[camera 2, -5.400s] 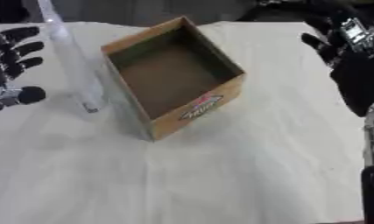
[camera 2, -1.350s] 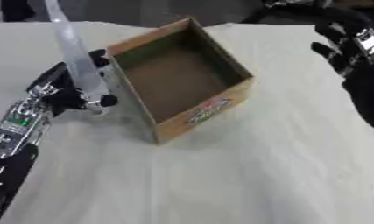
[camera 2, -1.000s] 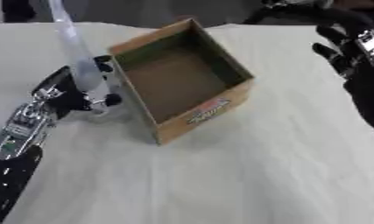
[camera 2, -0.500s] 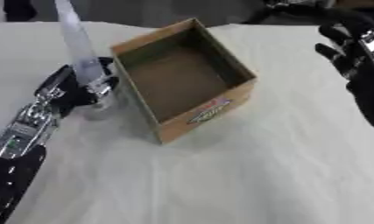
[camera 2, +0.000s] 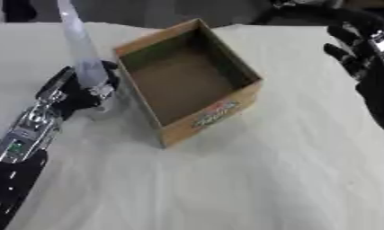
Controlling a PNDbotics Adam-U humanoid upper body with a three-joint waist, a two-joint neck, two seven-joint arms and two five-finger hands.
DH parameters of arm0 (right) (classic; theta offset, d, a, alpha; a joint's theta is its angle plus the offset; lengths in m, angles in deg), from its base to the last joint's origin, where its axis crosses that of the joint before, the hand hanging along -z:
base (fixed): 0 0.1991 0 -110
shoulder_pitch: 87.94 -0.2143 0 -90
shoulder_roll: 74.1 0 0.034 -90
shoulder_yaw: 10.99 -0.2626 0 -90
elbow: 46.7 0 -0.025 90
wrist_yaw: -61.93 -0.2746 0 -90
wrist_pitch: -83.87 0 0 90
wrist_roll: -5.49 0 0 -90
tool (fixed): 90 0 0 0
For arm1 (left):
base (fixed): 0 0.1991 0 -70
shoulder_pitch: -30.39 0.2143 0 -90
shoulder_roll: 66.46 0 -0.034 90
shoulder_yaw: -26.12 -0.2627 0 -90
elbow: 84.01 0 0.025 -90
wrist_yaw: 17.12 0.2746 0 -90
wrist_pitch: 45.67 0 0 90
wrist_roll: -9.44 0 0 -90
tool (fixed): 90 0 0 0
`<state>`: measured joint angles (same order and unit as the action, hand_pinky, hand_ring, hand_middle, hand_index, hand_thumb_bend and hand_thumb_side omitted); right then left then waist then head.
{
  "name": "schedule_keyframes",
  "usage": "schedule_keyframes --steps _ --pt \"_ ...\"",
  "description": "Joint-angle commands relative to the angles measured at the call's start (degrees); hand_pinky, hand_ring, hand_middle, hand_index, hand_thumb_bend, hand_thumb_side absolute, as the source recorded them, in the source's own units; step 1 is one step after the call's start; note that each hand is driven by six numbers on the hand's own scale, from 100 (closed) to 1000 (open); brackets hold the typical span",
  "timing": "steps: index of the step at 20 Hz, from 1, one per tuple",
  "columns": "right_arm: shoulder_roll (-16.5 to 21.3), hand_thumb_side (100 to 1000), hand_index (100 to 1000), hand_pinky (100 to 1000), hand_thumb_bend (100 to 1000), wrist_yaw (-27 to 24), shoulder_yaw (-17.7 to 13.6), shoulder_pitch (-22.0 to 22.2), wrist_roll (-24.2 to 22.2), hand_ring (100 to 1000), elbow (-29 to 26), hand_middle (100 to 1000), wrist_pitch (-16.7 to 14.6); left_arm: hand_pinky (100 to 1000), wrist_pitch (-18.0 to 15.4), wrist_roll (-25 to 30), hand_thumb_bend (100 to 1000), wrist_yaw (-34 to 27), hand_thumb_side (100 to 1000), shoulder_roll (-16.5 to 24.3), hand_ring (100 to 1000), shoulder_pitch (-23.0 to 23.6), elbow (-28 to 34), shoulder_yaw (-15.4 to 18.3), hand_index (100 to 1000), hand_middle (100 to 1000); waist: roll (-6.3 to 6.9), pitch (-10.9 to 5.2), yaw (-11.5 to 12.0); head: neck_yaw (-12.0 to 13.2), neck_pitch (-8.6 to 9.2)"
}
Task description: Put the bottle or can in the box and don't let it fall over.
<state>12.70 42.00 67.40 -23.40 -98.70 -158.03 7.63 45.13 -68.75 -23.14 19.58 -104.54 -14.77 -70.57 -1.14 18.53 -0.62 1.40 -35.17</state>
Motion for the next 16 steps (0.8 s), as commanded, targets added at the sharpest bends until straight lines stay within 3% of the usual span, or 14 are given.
schedule_keyframes --steps 1,9,16 --pt "0.55 532 848 972 100 -0.2 -0.34 -0.71 -0.01 1000 -0.65 1000 0.05 890 0.1 -0.44 103 -0.29 100 0.38 1000 -1.19 1.02 0.16 374 703 0.12 -1.02 -0.06 -0.06 0.37" --pt "0.75 533 848 973 100 -0.29 -0.38 -0.67 0.14 1000 -0.69 1000 0.17 890 3.1 -1.37 100 -2.88 100 1.86 1000 -1.68 6.05 0.35 364 695 0.52 -1.27 0.01 -0.42 0.14" --pt "0.82 533 848 973 100 -0.34 -0.32 -0.7 0.18 1000 -0.74 1000 0.31 891 7.89 -0.55 100 -8.06 100 4.19 1000 -3.45 10.73 -0.15 365 694 0.84 -1.45 -0.21 -0.68 -0.18"
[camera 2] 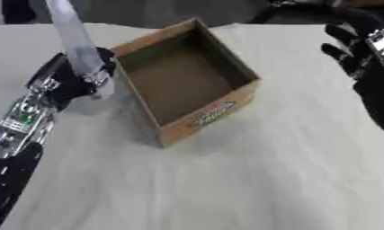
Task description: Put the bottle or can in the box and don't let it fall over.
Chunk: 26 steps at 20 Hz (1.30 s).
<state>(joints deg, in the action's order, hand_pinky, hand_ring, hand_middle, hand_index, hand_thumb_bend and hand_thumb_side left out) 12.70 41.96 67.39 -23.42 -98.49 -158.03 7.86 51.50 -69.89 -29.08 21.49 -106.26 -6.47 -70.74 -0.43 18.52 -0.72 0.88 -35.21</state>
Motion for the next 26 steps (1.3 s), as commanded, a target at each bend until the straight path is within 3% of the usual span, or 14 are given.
schedule_keyframes --steps 1,6,16,26 --pt "0.8 533 848 973 100 -0.31 -0.3 -0.7 -0.03 1000 -0.74 1000 0.1 891 2.24 0.99 100 -3.27 100 2.78 1000 -2.17 2.63 -0.05 364 692 0.19 -1.46 -0.18 -0.18 -0.15" --pt "0.69 533 848 973 100 -0.32 -0.2 -0.75 -0.09 1000 -0.75 1000 0.22 885 3.23 1.09 100 -6.41 100 4.46 1000 -4.55 3.77 -0.17 362 693 0.28 -1.49 -0.46 -0.26 -0.3" --pt "0.02 534 848 973 100 -0.4 0.35 -1.42 -0.67 1000 -0.72 1000 0.47 870 3.4 -0.95 100 -7.78 100 3.67 1000 -10.97 2.68 -0.7 350 681 0.43 -1.22 -2.02 0.86 -0.05" --pt "-1.32 535 848 973 100 -0.86 1.49 -3.93 -1.63 1000 -1.14 1000 1.26 862 -0.38 -4.29 111 -4.19 100 1.49 1000 -15.2 -1.96 -0.87 343 673 1.25 0.35 -5.65 3.07 1.64"
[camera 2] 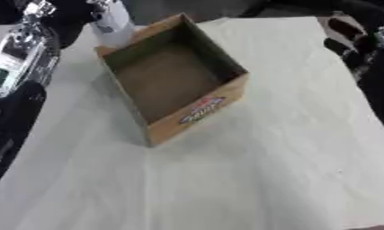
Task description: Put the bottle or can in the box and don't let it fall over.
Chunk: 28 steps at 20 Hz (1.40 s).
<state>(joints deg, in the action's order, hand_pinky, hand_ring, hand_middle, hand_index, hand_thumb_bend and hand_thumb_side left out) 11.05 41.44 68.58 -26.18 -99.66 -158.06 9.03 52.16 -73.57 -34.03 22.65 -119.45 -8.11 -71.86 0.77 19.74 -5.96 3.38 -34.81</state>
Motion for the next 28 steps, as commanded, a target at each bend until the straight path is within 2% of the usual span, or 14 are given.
schedule_keyframes --steps 1,2,3,12,20,28 --pt "0.18 535 848 973 100 -0.37 0.54 -1.53 -0.7 1000 -1.17 1000 0.19 861 -1.39 -0.99 114 0.96 100 0.24 1000 -2.43 -0.81 0.4 342 672 0.18 -0.63 -0.89 0.83 1.49" --pt "0.04 525 848 973 100 -0.43 0.88 -2.03 -1.01 1000 -1.28 1000 0.27 859 -1.87 -1.43 148 1.24 100 0.21 1000 -2.93 -1.21 0.57 340 670 0.38 -0.28 -1.54 1.24 1.93" --pt "-0.1 535 848 973 100 -0.49 1.22 -2.5 -1.35 1000 -1.37 1000 0.38 858 -2.37 -1.93 112 1.55 100 0.18 1000 -3.36 -1.7 0.73 338 668 0.57 0.04 -2.13 1.66 2.31" --pt "-0.93 535 848 974 100 -0.59 3.25 -5.26 -3.71 1000 -1.8 1000 1.01 865 -6.65 -4.95 100 4.19 100 -0.17 1000 -5.9 -8.41 1.77 336 667 1.94 2.15 -5.77 5.13 4.36" --pt "-1.08 534 848 974 100 -0.7 3.56 -5.86 -4.11 1000 -1.95 1000 1.21 912 -8.91 -2.63 100 6.38 100 -1.0 1000 -5.99 -11.57 1.36 348 680 2.39 2.4 -6.53 5.67 4.78" --pt "-1.19 534 848 973 100 -0.88 3.62 -6.04 -4.04 1000 -2.08 1000 1.35 973 -9.06 -1.68 100 8.22 100 -1.93 1000 -5.81 -12.62 0.91 351 684 2.57 2.32 -6.83 5.79 4.85"
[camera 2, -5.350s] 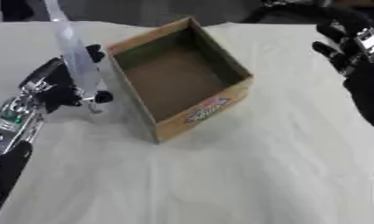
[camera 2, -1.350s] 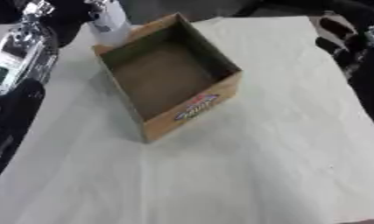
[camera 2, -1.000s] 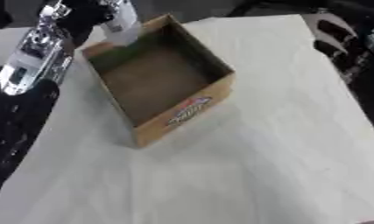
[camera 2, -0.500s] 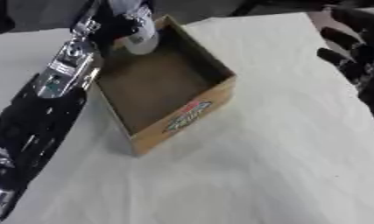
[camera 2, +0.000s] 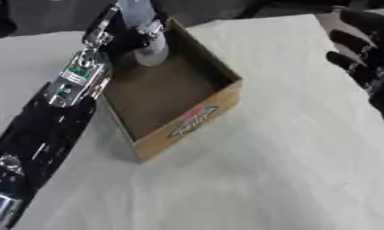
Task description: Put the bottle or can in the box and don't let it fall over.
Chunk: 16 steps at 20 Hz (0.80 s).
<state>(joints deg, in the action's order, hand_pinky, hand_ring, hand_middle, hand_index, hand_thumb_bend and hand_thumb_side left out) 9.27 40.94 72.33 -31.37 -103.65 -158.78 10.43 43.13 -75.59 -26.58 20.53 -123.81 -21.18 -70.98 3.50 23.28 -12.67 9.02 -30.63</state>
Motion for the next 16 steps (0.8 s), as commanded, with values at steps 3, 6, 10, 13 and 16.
schedule_keyframes --steps 3,6,10,13,16 --pt "0.57 534 848 973 100 -0.44 -0.13 -0.89 0.0 1000 -1.41 1000 -0.01 1000 0.1 0.93 100 1.2 100 -0.05 1000 -1.37 0.05 -0.09 379 713 -0.1 -1.24 -0.16 0.08 0.6" --pt "0.63 534 848 973 100 -0.47 -0.14 -0.87 0.05 1000 -1.44 1000 0.03 1000 -0.24 2.01 294 1.29 100 -0.04 1000 -1.22 0.15 -0.22 592 917 -0.03 -1.31 -0.08 -0.06 0.46" --pt "0.79 534 847 973 100 -0.47 -0.15 -0.72 0.08 1000 -1.43 1000 0.03 1000 -2.21 5.97 493 3.79 273 0.48 1000 -1.06 0.85 -0.64 923 1000 -0.1 -1.43 0.28 -0.31 0.19" --pt "0.95 533 847 973 100 -0.35 -0.29 -0.48 0.16 1000 -1.36 1000 -0.05 1000 -2.67 8.66 505 7.79 307 0.88 1000 -0.88 0.62 -0.3 930 1000 -0.28 -1.44 0.77 -0.49 -0.13" --pt "1.09 534 847 973 100 -0.25 -0.37 -0.33 0.21 1000 -1.32 1000 -0.17 1000 -2.46 9.59 506 9.69 297 0.87 1000 -0.71 0.57 0.22 925 1000 -0.35 -1.46 1.05 -0.6 -0.22"
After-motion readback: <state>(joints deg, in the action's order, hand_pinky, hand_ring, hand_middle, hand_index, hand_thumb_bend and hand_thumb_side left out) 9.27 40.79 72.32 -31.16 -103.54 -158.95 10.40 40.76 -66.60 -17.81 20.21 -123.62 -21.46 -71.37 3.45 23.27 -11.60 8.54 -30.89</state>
